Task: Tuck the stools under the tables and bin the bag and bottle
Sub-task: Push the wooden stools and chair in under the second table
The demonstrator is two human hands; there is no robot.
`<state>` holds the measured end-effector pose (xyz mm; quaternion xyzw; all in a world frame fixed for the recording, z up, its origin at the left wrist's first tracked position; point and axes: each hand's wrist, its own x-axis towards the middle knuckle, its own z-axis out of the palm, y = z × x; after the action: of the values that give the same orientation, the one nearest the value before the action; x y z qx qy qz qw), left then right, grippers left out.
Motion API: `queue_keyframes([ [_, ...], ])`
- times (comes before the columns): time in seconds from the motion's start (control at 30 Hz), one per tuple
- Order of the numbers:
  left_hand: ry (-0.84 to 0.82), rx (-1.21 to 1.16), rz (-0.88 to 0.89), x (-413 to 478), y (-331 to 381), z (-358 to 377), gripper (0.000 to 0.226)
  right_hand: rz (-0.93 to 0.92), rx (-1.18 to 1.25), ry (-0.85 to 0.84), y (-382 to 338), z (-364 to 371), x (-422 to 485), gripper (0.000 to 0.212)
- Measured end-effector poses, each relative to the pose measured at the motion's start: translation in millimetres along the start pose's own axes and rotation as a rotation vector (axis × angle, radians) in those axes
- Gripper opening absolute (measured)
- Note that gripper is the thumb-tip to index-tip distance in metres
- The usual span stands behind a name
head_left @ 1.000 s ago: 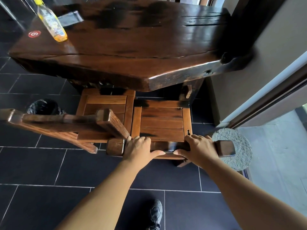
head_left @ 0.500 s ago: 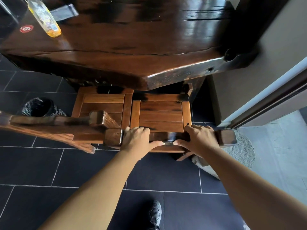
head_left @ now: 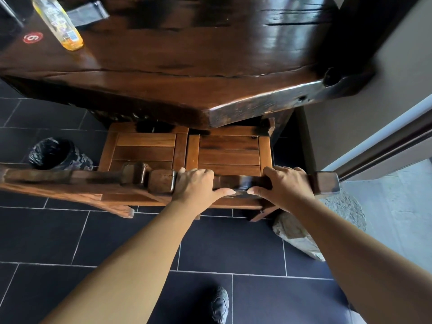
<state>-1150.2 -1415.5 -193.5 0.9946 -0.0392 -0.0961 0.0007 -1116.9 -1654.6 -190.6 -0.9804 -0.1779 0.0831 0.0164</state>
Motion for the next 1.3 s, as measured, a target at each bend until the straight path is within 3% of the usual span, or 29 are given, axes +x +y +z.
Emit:
queue_keyframes([
  [0.4,-0.017,-0.018,-0.017,4.7,-1.4,-1.8,0.082,0.024,0.01,-0.047,0.8,0.4,6.5,0.055],
  [0.63,-0.102,-0.123,0.032,-13.3,-2.4,-19.2,0.058,0.091,0.104,-0.224,-12.1,-15.7,-1.9,0.066],
  [0.77,-0.067,-0.224,0.031,-42.1,-3.3,-49.8,0.051,0.069,0.128,-0.189,-25.1,-26.8,-32.3,0.065],
  [1.03,-0.194,-0.222,0.031,-120.7,5.8,-99.8,0.065,0.08,0.152,-0.336,-53.2,-80.2,-104.6,0.063],
  [1.3,-0.123,-0.252,0.021,-228.7,14.9,-157.4,0.058,0.07,0.188,-0.225,-80.6,-149.0,-204.3,0.062],
])
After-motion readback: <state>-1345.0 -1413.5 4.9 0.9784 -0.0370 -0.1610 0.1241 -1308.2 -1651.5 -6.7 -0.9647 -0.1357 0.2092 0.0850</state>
